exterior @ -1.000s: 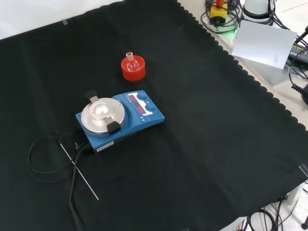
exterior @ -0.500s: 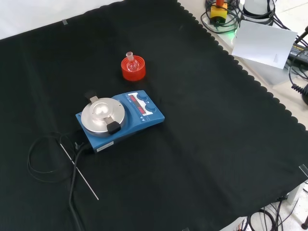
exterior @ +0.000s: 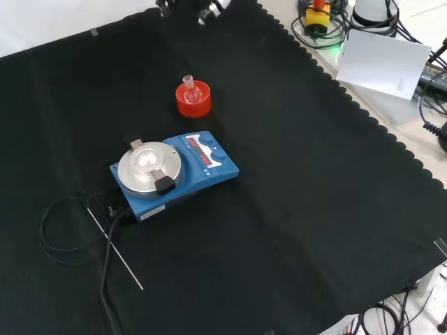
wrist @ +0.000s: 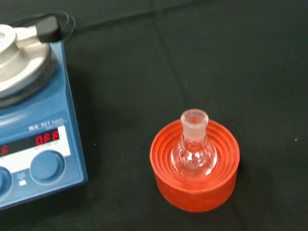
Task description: Pick up the round-bottom flask.
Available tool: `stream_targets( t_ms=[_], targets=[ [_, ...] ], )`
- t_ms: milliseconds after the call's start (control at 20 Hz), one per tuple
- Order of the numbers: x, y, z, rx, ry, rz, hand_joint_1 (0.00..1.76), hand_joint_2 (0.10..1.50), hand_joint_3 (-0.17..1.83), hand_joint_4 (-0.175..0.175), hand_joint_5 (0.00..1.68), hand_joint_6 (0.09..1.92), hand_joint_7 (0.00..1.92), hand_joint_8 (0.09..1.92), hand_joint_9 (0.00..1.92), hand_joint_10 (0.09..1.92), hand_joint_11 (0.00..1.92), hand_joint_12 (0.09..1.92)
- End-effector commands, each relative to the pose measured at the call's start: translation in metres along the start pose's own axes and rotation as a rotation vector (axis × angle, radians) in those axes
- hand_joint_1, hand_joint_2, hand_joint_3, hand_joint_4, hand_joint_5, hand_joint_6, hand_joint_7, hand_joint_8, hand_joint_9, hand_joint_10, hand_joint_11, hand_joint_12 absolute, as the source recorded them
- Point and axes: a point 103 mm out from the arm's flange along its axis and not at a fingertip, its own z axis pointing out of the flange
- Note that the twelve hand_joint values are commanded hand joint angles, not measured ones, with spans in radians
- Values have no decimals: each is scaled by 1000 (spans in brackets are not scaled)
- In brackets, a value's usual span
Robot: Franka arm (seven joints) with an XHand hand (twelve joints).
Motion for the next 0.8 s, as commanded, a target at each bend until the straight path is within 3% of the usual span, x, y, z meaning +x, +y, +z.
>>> stream_targets(
  t_ms=[50,400,800],
  targets=[
    [-16,24,49,3,45,5,600,968,416,-29,431,156,118,628,276,713,21,1431],
    [-24,35,88,39,67,26,724,843,504,-38,479,132,146,644,306,709,30,1428],
    [-30,40,114,73,75,39,820,742,577,-45,510,120,157,654,320,709,81,1414]
  ],
)
